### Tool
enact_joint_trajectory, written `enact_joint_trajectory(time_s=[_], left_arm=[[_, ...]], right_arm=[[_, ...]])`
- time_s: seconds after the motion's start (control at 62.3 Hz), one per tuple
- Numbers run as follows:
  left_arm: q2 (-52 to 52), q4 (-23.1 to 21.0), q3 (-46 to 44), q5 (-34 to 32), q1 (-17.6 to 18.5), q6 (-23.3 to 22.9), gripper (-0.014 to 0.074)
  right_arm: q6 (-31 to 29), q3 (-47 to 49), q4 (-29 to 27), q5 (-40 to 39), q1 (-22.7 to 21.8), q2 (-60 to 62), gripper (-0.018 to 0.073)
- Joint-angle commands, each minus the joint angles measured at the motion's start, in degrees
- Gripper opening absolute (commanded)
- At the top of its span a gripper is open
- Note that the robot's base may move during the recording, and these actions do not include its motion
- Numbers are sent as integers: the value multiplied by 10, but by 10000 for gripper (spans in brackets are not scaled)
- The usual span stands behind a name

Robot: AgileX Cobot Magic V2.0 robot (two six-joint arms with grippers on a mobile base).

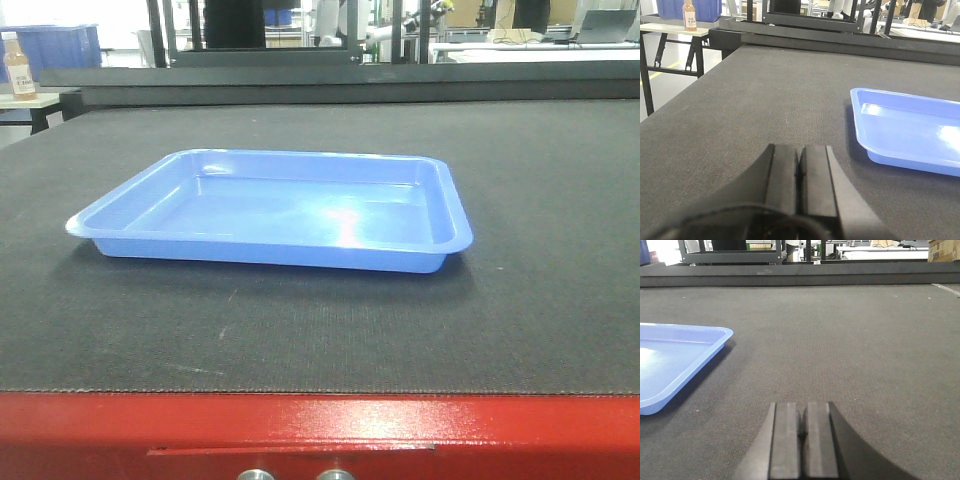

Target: Grab blue tray and place on right shelf

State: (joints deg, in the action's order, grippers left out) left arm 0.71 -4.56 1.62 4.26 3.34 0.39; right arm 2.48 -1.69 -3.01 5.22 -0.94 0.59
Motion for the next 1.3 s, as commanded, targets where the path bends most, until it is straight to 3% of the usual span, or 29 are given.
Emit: enact_joint_trajectory(time_s=[0.0,0.674,0.803,0.899,0.963,1.059,1.172,1.284], left_arm=[[8,-4,17,-49,3,0,-48],[8,-4,17,-67,3,0,-48],[2,-10,-2,-105,3,0,-48],[-24,17,-95,-31,3,1,-46],[-59,50,-176,46,4,1,-25],[-138,59,-299,124,4,1,99],[-229,58,-380,160,4,1,318],[-305,57,-424,174,4,1,396]], right_arm=[[-5,13,2,-47,0,12,51],[-5,13,2,-49,0,12,51],[-2,18,-15,-107,0,12,51],[-2,75,-17,-104,0,12,55],[-2,135,-17,-52,0,3,103],[-2,210,-17,4,0,-30,281],[-2,256,-17,13,0,-91,485],[-2,289,-17,13,0,-161,557]])
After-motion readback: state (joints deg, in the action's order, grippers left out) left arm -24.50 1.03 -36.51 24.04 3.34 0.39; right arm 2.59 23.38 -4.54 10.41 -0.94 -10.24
